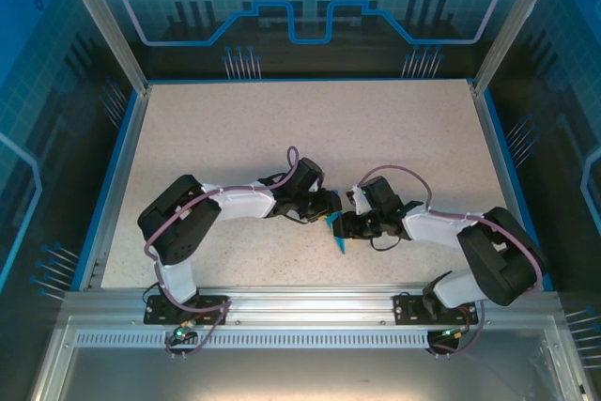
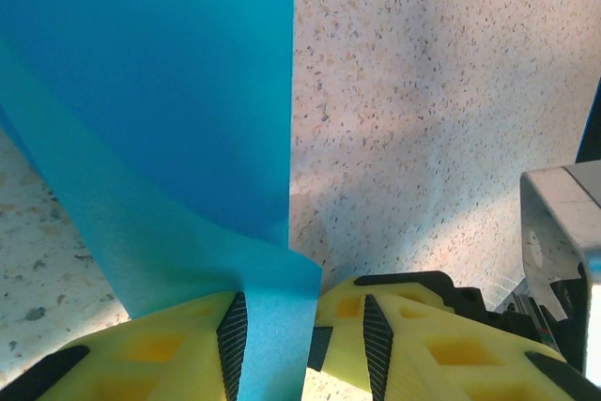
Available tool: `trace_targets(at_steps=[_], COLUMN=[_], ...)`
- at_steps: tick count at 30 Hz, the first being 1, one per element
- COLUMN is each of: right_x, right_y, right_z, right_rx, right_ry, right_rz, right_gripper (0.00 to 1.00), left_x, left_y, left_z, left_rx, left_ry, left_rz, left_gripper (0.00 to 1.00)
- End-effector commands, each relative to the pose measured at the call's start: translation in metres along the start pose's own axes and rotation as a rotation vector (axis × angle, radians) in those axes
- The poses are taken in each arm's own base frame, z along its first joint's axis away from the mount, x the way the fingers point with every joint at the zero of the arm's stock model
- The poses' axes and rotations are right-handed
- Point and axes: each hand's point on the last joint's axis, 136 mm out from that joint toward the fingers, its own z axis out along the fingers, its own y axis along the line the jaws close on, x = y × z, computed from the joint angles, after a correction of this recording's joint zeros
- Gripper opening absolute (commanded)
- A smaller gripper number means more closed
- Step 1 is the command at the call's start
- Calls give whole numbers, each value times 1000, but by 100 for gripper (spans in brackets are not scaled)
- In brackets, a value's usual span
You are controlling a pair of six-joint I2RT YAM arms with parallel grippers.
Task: Fold a paper plane with a square sheet of paper (pick it up from the middle)
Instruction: Fold the wing for the fifth time at the center of the table.
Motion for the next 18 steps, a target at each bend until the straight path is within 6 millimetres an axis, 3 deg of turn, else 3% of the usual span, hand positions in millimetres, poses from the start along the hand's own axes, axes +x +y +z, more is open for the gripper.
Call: trace_targets(at_steps=[1, 8, 18], right_x=[-1, 2, 15], right_y=[2, -8, -19], right_z=[5, 5, 16], right_rx=[7, 2, 12], right_ry=[7, 2, 65], right_rz=[-8, 37, 67], right_gripper=[38, 22, 22], left_x=[0, 0, -2], left_y=[-12, -14, -6], left_z=[-1, -2, 4], left_rx=[30, 29, 7], left_ry=[9, 8, 16], left_rz=[26, 31, 24], left_gripper=[42, 42, 42])
